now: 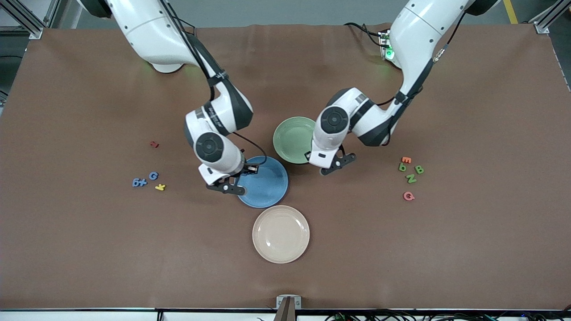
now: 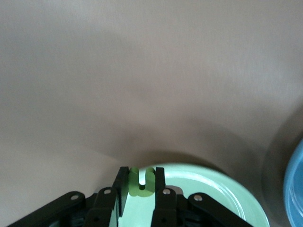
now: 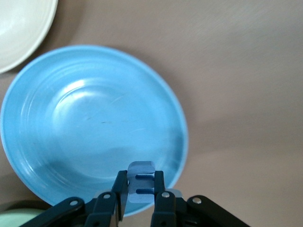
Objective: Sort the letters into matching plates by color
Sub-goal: 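Carry the letters over the plates and open both grippers to drop them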
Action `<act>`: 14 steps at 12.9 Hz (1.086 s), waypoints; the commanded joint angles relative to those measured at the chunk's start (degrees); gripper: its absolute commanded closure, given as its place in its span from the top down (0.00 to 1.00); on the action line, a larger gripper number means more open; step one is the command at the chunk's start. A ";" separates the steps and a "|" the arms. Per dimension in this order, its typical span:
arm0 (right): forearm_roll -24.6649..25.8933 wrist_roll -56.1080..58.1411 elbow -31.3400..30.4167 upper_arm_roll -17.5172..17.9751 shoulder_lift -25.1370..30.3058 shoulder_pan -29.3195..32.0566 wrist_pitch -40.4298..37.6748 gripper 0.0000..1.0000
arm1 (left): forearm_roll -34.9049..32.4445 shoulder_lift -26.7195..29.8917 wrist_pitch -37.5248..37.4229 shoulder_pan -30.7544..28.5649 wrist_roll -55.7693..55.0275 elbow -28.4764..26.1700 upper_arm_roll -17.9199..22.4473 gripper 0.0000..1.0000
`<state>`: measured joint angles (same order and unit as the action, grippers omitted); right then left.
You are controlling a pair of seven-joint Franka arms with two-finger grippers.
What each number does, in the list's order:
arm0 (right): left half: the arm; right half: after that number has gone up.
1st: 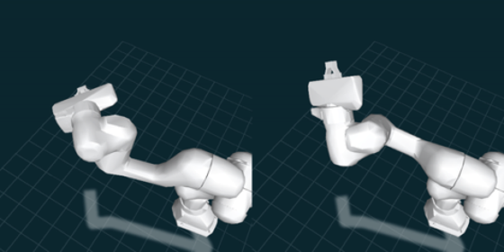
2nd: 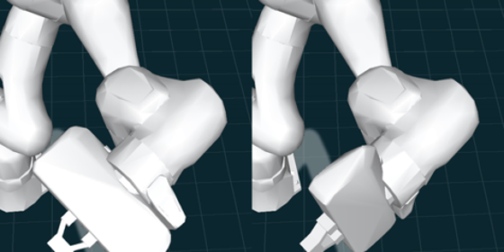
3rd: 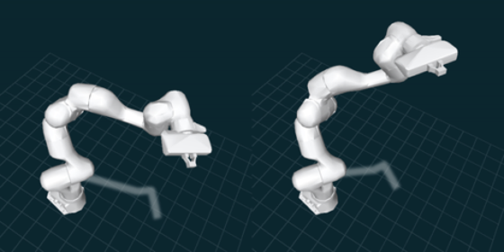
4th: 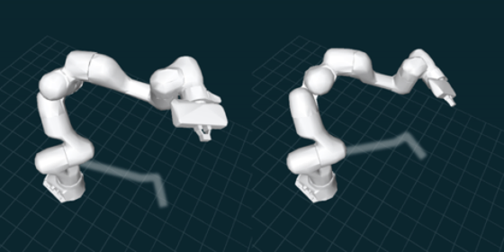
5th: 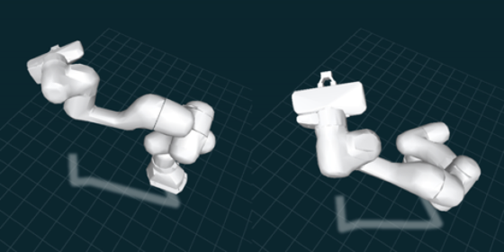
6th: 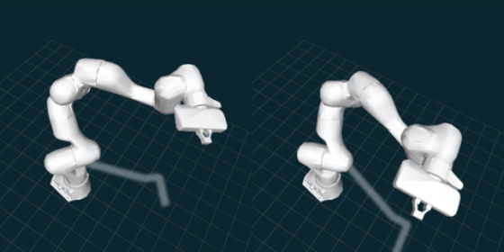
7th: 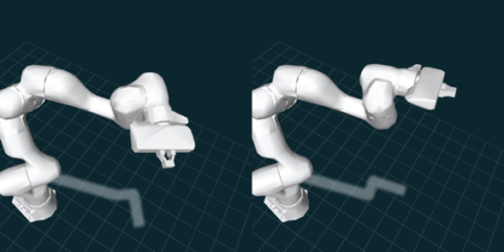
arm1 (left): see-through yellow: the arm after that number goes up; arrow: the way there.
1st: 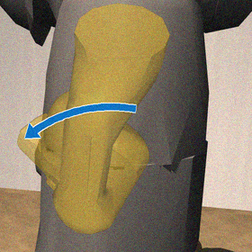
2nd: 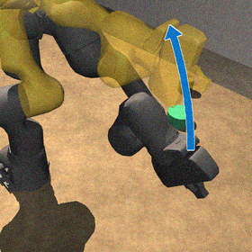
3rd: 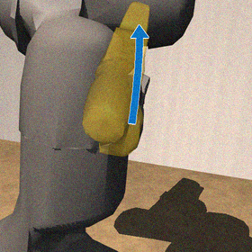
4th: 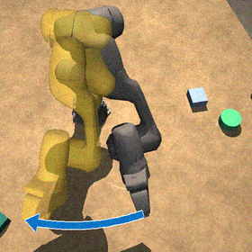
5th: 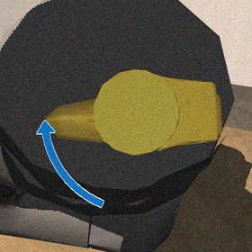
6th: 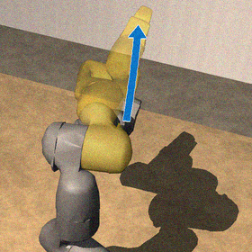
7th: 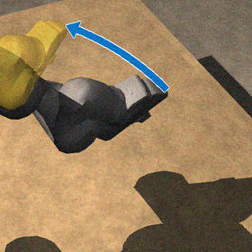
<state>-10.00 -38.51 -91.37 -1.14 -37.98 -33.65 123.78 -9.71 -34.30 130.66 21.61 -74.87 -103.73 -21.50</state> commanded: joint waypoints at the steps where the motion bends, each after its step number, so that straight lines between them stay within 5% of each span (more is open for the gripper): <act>1: -0.54 -2.53 3.83 -0.62 -3.76 -2.03 1.63 0.08 | -1.10 -0.42 0.30 2.12 -6.32 -0.16 0.06 0.00; 3: -0.54 -2.71 3.83 -0.62 -4.73 -2.30 2.96 0.08 | -0.49 -1.47 2.04 3.35 -10.02 -0.25 0.06 0.07; 4: -0.45 -2.71 3.91 -0.62 -4.73 -2.39 2.96 0.10 | -0.48 -2.26 2.67 3.44 -11.77 -0.34 0.06 0.35; 5: -0.45 -2.54 3.91 -0.62 -4.73 -2.30 2.87 0.31 | -0.48 -2.44 2.76 3.44 -12.75 -0.25 0.06 0.81; 6: -0.45 -2.45 4.00 -0.62 -4.56 -2.21 2.78 0.70 | -0.48 -2.44 2.76 3.44 -13.80 -0.25 0.06 1.00; 7: -0.54 -2.36 4.00 -0.62 -4.12 -1.87 2.52 1.00 | -0.48 -2.01 2.76 3.27 -14.16 -0.25 0.06 1.00; 9: -0.37 -1.40 3.31 -0.88 -1.50 -0.64 -0.88 1.00 | -0.48 -0.60 2.59 2.22 -13.82 0.10 0.23 1.00; 11: -0.10 -0.79 3.12 -0.97 3.59 2.08 -12.19 1.00 | -1.88 1.59 2.41 -1.63 -11.11 0.80 0.58 1.00; 14: 1.74 13.50 -3.53 -1.15 15.36 8.83 -21.90 1.00 | -2.76 3.79 1.97 -7.78 -1.11 1.16 0.67 1.00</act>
<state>-9.41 -32.43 -87.20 -3.18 -31.81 -29.66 104.59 -11.10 -32.88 133.26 17.32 -80.97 -101.67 -20.71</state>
